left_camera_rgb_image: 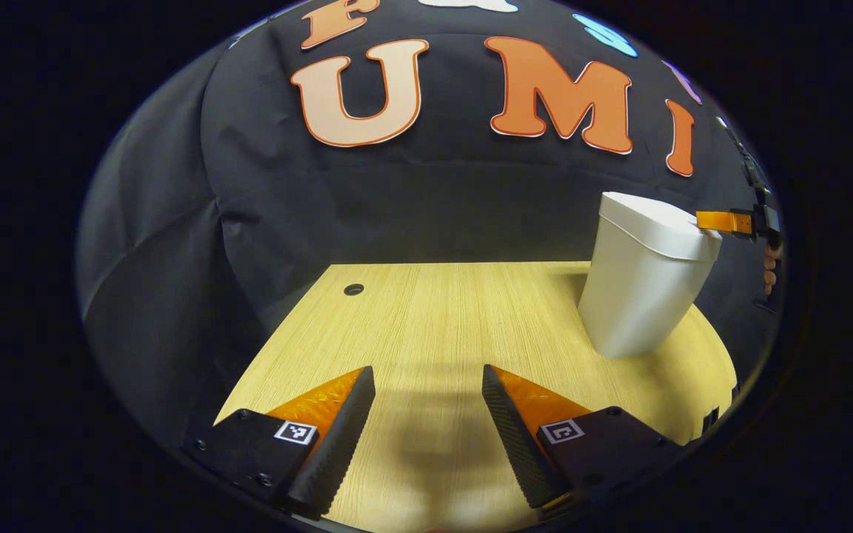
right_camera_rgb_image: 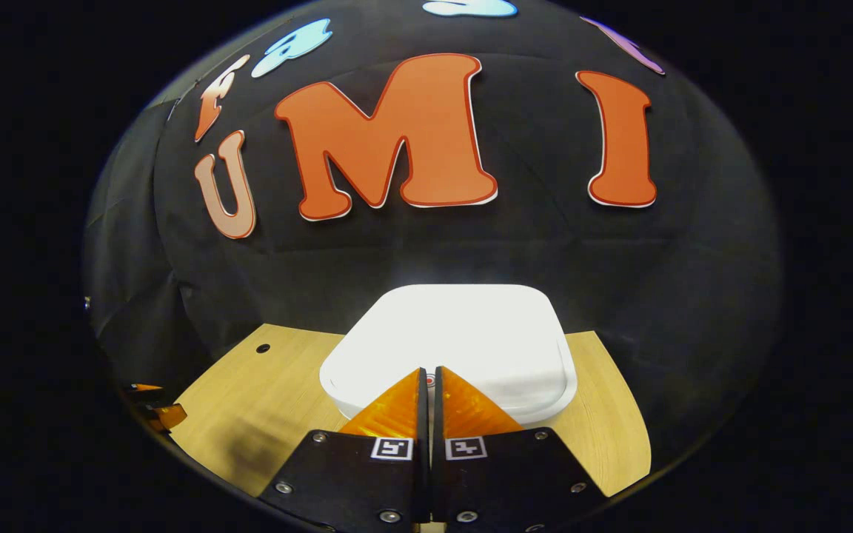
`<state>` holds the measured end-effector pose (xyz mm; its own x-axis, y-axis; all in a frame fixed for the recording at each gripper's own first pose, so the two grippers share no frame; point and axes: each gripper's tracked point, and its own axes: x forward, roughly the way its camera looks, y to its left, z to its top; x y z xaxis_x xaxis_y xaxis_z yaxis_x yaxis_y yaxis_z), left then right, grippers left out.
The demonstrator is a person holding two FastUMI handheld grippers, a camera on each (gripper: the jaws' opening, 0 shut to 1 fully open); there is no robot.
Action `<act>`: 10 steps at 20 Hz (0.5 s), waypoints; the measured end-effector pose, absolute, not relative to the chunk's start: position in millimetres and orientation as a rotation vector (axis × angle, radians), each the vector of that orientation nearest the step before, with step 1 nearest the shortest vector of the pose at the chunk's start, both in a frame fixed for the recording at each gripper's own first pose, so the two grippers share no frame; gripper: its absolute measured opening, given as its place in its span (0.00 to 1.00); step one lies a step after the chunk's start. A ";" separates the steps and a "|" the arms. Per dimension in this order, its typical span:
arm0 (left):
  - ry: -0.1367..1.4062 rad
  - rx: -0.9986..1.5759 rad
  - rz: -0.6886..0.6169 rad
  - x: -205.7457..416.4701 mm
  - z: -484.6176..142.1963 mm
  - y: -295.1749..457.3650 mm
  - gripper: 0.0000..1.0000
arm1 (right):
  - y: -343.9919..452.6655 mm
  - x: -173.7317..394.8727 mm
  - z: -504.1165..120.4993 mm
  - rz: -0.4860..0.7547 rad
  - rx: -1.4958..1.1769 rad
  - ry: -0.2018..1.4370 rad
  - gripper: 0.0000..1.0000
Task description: Press the lid of the desktop garbage bin to open it, pick up the crumpled paper on the desktop and throw it into the bin, then pick up the pop can on the desktop and drop it into the bin, and finally close the garbage bin lid.
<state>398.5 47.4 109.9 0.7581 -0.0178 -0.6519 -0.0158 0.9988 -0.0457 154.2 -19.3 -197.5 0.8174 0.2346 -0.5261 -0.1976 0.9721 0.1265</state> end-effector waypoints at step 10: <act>0.581 0.068 -0.050 424.8 146.8 42.6 0.94 | -10.1 139.8 -179.6 0.199 0.018 0.478 0.01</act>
